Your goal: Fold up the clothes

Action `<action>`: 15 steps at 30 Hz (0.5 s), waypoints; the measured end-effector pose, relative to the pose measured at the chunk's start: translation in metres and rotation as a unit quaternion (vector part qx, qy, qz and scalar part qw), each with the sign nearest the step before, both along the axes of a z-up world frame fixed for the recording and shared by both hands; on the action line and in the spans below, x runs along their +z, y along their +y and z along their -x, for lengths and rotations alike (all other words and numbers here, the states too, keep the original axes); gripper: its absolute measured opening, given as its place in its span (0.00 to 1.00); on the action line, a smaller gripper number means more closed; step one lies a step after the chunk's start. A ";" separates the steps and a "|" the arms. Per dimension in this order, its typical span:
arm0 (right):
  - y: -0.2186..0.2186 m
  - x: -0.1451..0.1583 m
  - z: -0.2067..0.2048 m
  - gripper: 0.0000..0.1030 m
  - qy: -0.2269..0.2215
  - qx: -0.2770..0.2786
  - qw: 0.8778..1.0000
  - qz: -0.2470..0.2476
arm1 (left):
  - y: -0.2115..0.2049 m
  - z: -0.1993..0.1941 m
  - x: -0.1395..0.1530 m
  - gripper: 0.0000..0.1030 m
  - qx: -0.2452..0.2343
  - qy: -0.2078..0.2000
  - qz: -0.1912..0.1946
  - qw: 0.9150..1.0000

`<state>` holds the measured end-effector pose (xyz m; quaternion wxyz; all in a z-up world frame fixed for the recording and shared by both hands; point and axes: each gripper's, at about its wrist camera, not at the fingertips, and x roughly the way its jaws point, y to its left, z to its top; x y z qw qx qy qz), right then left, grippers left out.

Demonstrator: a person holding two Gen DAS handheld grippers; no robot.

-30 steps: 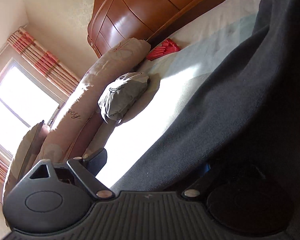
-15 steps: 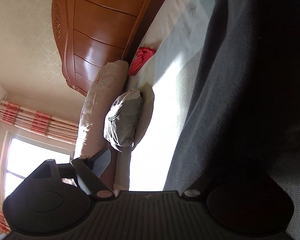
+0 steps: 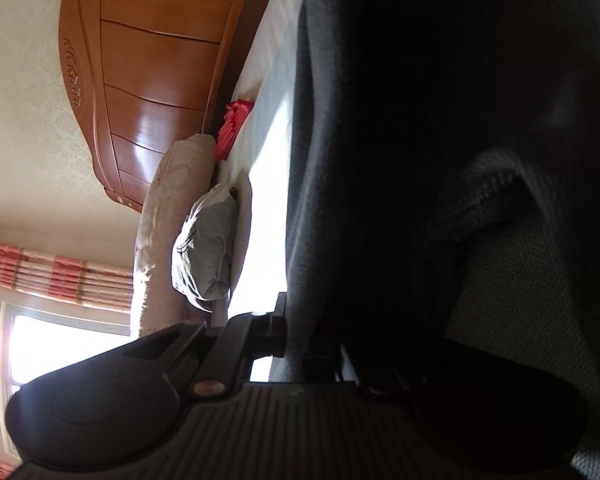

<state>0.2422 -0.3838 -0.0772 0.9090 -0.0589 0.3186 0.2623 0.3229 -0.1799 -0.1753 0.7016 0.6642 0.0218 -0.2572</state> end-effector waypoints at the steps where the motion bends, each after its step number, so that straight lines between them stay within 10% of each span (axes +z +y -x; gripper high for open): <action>1: 0.000 0.000 0.000 0.10 0.001 0.001 1.000 0.000 | 0.000 -0.003 0.005 0.00 0.015 0.023 0.016 1.000; 15: -0.005 0.016 -0.007 0.10 -0.048 -0.006 0.996 0.075 | -0.005 0.026 0.061 0.01 -0.018 0.030 -0.070 0.997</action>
